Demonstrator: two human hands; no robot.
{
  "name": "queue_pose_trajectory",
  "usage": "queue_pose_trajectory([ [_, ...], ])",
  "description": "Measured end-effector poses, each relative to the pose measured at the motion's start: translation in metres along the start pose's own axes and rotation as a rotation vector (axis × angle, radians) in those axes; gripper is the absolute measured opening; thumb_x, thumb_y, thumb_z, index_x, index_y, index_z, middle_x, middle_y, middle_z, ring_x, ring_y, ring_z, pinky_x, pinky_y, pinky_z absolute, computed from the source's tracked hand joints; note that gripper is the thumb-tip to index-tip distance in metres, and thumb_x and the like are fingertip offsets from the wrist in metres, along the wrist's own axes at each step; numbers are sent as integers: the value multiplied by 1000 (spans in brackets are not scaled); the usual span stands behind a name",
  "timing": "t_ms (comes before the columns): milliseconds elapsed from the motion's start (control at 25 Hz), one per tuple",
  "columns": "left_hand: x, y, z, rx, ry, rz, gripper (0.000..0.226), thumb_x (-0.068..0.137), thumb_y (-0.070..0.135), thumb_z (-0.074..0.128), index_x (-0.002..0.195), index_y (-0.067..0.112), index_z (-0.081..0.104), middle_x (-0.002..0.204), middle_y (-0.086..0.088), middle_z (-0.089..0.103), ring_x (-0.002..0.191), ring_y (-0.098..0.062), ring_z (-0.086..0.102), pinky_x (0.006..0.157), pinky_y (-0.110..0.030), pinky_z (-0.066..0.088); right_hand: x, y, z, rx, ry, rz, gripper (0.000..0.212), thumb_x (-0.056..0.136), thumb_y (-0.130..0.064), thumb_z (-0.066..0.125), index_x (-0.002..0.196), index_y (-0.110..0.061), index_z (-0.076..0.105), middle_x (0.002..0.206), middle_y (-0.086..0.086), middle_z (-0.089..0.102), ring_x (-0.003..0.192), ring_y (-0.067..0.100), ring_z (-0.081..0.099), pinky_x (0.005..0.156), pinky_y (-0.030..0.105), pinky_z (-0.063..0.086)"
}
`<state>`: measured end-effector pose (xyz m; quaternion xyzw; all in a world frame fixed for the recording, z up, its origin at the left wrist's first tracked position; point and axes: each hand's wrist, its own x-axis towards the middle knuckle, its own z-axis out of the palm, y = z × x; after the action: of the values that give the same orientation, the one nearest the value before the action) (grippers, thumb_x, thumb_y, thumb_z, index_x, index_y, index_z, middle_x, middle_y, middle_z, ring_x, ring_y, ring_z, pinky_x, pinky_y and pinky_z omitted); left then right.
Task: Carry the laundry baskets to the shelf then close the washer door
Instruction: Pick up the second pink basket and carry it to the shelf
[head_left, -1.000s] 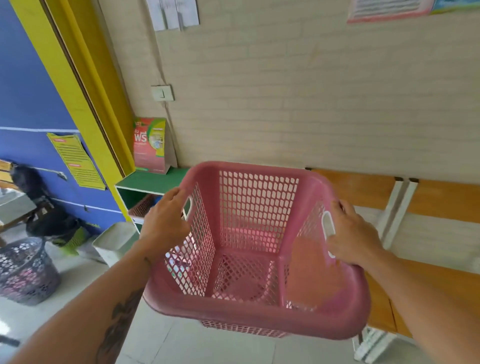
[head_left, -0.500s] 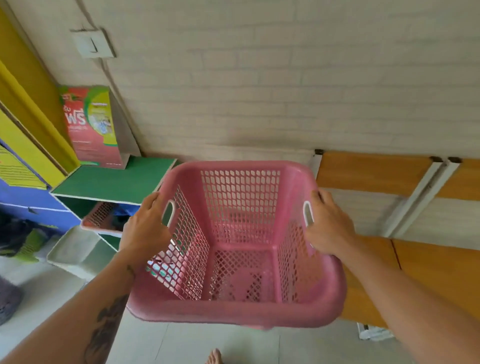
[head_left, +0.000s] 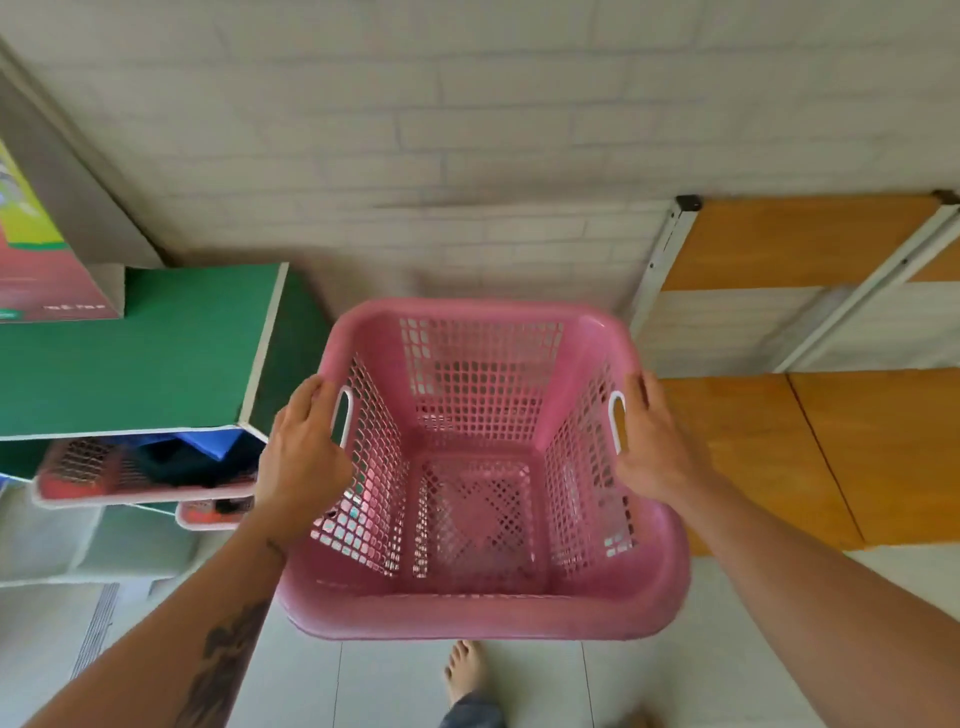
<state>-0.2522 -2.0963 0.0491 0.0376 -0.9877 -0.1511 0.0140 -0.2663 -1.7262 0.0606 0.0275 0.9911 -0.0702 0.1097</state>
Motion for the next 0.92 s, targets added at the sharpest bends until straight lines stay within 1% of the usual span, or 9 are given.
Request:
queue_pose_trajectory([
  [80,-3,-10,47,-29,-43,-23,90,68,-6,53,151,18,25,153,-8,28,123,-39,43,96,-52,46,6,7,38,-48,-30,39,107,70,-9,76,152,-10,8,160,15,9,116,38,56,79,42,53],
  [160,-6,-23,92,-47,-81,-46,91,69,-10,53,152,15,24,155,-12,25,126,-39,40,101,-52,42,17,11,81,-75,-62,42,109,70,-10,77,152,-8,5,161,17,4,111,40,58,75,43,53],
  [400,-18,-74,201,-27,-227,-108,96,63,-12,63,149,10,28,149,-17,27,123,-43,43,97,-53,46,45,8,196,-54,-154,65,116,63,-7,83,152,-4,8,161,20,5,107,43,60,69,41,54],
  [520,-18,-80,228,-20,-272,-103,89,67,-5,64,148,10,31,149,-17,29,123,-43,46,96,-52,48,48,16,231,-6,-224,72,120,63,-10,85,152,-6,5,161,21,3,116,44,56,80,45,56],
  [600,-16,-78,234,-34,-283,-141,85,68,-2,63,147,9,33,149,-16,30,118,-44,50,91,-50,50,52,19,239,49,-218,71,119,67,-9,81,153,-10,-1,162,18,-3,118,42,55,84,43,54],
  [720,-10,-70,221,-40,-341,-161,79,68,8,49,146,12,36,149,-10,32,117,-41,53,89,-47,53,57,21,229,125,-248,67,111,76,-11,72,154,-19,-8,164,7,-10,119,37,55,76,39,57],
  [760,-6,-65,214,-33,-388,-182,77,68,12,44,145,16,37,149,-8,33,119,-38,52,91,-45,52,57,24,221,149,-270,40,104,79,-12,67,153,-21,-5,164,6,-6,116,36,57,74,38,57],
  [840,3,-47,195,-52,-470,-274,67,68,7,44,134,19,49,144,-9,40,115,-34,55,91,-43,52,54,29,200,199,-296,-6,86,84,-16,59,152,-22,6,160,7,14,115,32,57,77,38,55],
  [920,9,-20,175,-75,-489,-280,56,68,7,45,121,16,57,130,-9,54,106,-30,58,87,-42,53,43,35,173,247,-303,40,74,90,-23,53,152,-22,13,156,5,24,129,29,48,97,42,49],
])
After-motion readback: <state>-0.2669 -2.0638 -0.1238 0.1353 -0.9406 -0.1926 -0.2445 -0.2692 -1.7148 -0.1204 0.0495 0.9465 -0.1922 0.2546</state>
